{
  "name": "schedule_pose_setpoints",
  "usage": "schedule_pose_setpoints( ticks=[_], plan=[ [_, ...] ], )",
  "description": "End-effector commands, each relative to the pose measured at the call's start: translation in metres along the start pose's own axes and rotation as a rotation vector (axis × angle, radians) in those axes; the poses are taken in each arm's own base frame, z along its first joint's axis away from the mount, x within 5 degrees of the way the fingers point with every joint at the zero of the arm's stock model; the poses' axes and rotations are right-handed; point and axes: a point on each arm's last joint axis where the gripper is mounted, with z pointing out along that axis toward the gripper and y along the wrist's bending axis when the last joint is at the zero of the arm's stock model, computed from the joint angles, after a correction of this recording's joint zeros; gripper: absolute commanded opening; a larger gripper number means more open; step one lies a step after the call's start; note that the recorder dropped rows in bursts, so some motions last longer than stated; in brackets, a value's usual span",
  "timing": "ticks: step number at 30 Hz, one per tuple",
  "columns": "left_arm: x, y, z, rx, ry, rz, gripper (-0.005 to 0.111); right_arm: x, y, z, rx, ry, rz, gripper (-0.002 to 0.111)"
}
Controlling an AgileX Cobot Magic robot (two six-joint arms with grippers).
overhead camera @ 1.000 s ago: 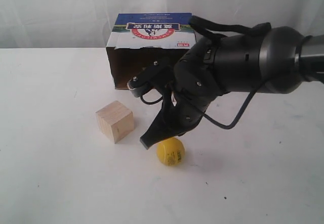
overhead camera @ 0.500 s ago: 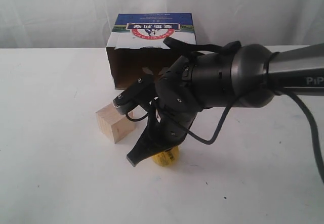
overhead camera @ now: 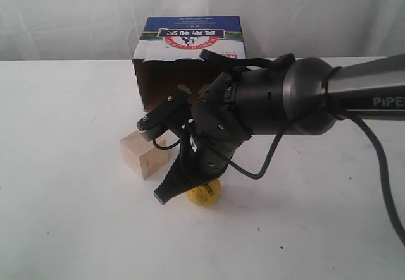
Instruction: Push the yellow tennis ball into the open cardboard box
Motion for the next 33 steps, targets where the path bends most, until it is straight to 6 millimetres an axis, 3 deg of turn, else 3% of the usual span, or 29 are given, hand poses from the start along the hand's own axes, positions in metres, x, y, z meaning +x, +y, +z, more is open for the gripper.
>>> schedule_pose_setpoints(
  ticks=[1,8,12,16,22,29,33],
  plan=[
    [0.004,0.001,0.000,0.001,0.035,0.000,0.000,0.012,-0.009,0.013,0.032,0.088,-0.015,0.000],
    [0.004,0.001,0.000,0.001,0.035,0.000,0.000,-0.008,-0.040,0.006,0.098,-0.005,-0.007,0.000],
    [0.004,0.001,0.000,0.001,0.035,0.000,0.000,-0.029,-0.061,-0.014,0.168,-0.054,-0.006,0.000],
    [0.004,0.001,0.000,0.001,0.035,0.000,0.000,-0.040,-0.064,-0.040,0.191,-0.074,0.011,0.000],
    [0.004,0.001,0.000,0.001,0.035,0.000,0.000,-0.024,-0.046,-0.053,0.159,0.009,0.012,0.000],
    [0.004,0.001,0.000,0.001,0.035,0.000,0.000,0.016,-0.039,-0.034,0.132,0.149,0.031,0.000],
    [0.004,0.001,0.000,0.001,0.035,0.000,0.000,0.024,-0.040,-0.023,0.128,0.135,0.019,0.000]
  ],
)
